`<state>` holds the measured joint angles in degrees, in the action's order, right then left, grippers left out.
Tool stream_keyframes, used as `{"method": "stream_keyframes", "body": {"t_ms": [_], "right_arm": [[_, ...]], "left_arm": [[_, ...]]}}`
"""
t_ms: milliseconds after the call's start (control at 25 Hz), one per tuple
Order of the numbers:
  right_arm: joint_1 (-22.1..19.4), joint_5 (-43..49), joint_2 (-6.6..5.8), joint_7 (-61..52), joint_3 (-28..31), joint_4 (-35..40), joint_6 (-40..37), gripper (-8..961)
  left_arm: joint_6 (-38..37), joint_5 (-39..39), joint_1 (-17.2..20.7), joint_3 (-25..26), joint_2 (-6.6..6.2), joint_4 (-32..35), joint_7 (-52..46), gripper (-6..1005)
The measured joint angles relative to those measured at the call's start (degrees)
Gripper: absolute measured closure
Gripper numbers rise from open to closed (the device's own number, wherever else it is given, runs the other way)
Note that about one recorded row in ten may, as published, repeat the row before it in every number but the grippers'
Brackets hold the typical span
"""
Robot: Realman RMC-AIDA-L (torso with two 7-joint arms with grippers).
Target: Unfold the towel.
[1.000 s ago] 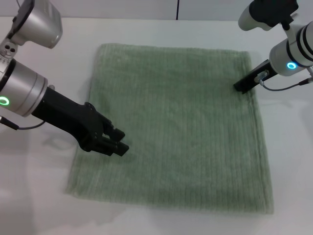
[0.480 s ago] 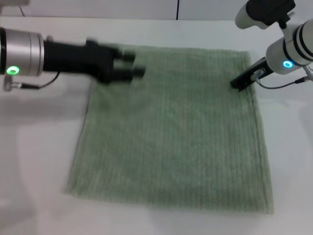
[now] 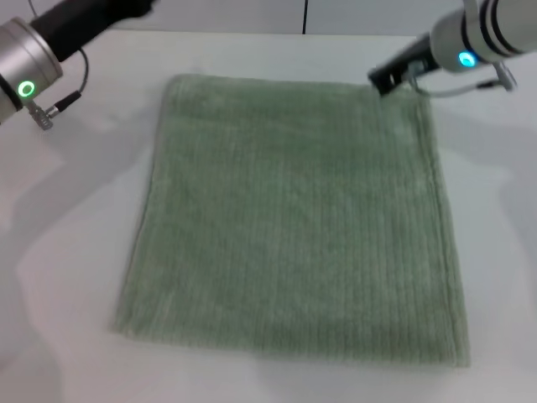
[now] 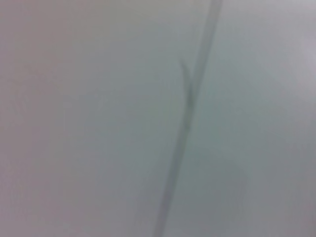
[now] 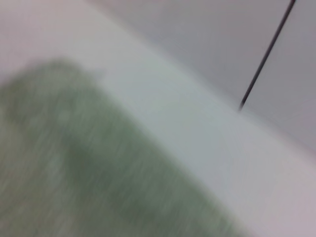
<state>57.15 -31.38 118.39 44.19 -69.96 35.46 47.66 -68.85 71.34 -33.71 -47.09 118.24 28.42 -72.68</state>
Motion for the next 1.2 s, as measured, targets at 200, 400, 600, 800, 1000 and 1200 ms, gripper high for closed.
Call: {"method": "stream_keyframes", "body": {"t_ms": [200, 400, 600, 800, 1000, 1200], "right_arm": [[-1.9, -1.2, 1.15, -0.9, -4.6, 2.5, -15.4, 953], [-3.5, -4.7, 1.28, -5.1, -13.4, 2.2, -28.9, 953], [-7.7, -5.1, 1.47, -15.1, -29.8, 2.1, -49.7, 953], [-13.0, -5.2, 1.49, -24.1, -41.3, -1.7, -75.3, 953], [-13.6, -5.0, 1.49, -36.1, -49.0, -12.0, -95.8, 953], [-13.5, -4.5, 1.36, -39.2, -52.5, -13.8, -98.6, 933]], "left_arm": [[0.5, -15.5, -1.3, 3.2, 0.28, -11.2, 12.6, 543], [1.6, -24.5, -2.5, 3.7, 0.48, -18.2, 22.6, 543], [1.9, -29.8, -3.4, 3.8, 0.64, -22.7, 27.8, 542], [2.4, -30.5, -3.1, 3.8, 0.84, -24.3, 28.4, 544], [2.8, -30.6, -2.9, 3.8, 0.84, -25.9, 30.0, 542], [3.7, -30.4, -3.2, 3.7, 0.84, -26.9, 31.1, 543]]}}
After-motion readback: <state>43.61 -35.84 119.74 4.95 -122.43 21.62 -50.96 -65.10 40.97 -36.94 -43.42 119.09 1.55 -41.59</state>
